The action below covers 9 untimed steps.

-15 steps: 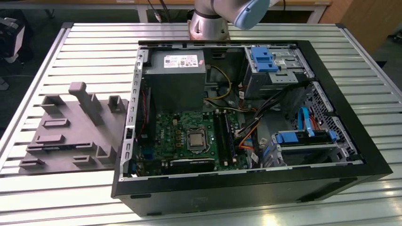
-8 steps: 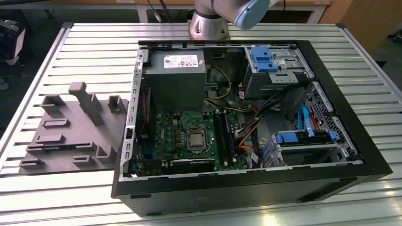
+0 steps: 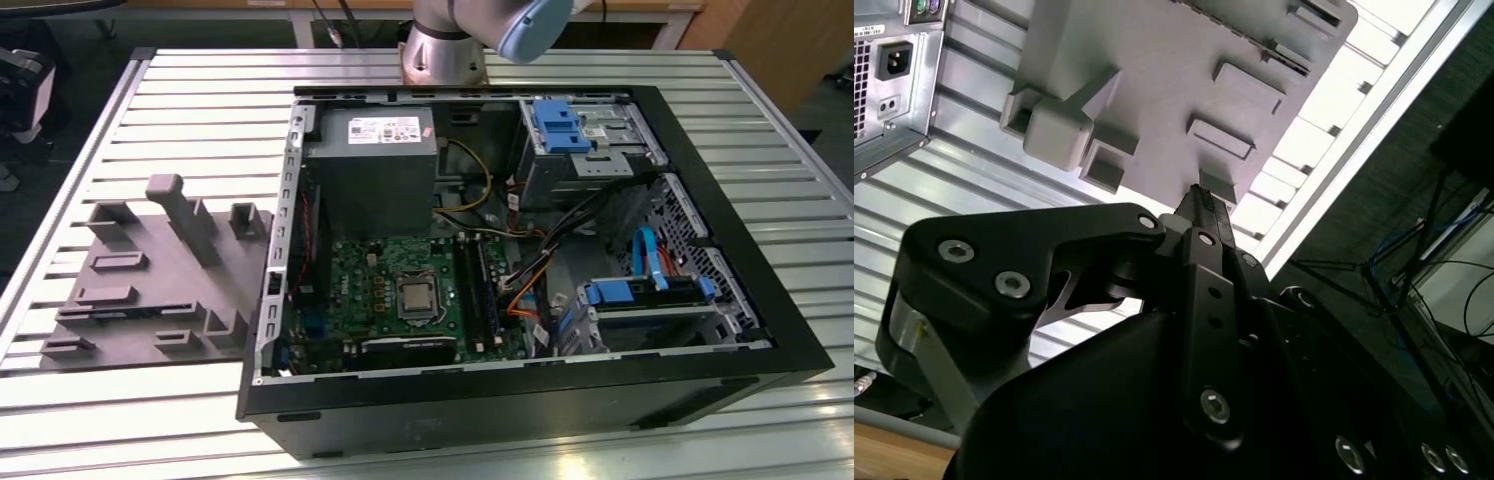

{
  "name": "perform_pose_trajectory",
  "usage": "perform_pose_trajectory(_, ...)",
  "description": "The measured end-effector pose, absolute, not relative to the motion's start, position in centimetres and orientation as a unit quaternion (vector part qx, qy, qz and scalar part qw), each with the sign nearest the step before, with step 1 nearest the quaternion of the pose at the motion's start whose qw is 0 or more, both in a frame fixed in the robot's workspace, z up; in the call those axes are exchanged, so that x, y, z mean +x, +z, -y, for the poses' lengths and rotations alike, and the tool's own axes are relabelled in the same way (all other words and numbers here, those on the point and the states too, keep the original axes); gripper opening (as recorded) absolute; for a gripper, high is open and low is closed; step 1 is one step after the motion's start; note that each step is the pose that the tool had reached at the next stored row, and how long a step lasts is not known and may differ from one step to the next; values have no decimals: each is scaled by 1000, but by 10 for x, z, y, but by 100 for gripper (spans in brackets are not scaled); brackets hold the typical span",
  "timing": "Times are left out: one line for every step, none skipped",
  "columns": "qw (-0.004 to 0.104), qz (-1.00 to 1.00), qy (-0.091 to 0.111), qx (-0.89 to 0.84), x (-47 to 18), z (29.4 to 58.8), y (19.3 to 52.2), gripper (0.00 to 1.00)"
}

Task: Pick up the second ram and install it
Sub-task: 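Reach for the second ram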

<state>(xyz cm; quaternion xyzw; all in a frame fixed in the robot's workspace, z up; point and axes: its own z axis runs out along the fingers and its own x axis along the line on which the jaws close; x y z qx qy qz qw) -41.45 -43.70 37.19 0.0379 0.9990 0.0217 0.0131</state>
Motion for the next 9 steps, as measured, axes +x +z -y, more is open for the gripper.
perform_pose_trajectory(13,-999,22,38,-414,437,371,11)
perform_pose_trajectory(13,-999,22,38,-414,438,371,11)
perform_pose_trajectory(13,-999,22,38,-415,438,371,11)
perform_pose_trajectory(13,-999,22,38,-415,438,370,11)
perform_pose_trajectory(13,-999,22,38,-415,438,370,11)
perform_pose_trajectory(13,-999,22,38,-415,439,369,11)
perform_pose_trajectory(13,-999,22,38,-415,439,369,11)
perform_pose_trajectory(13,-999,22,38,-415,439,369,11)
perform_pose_trajectory(13,-999,22,38,-415,439,368,11)
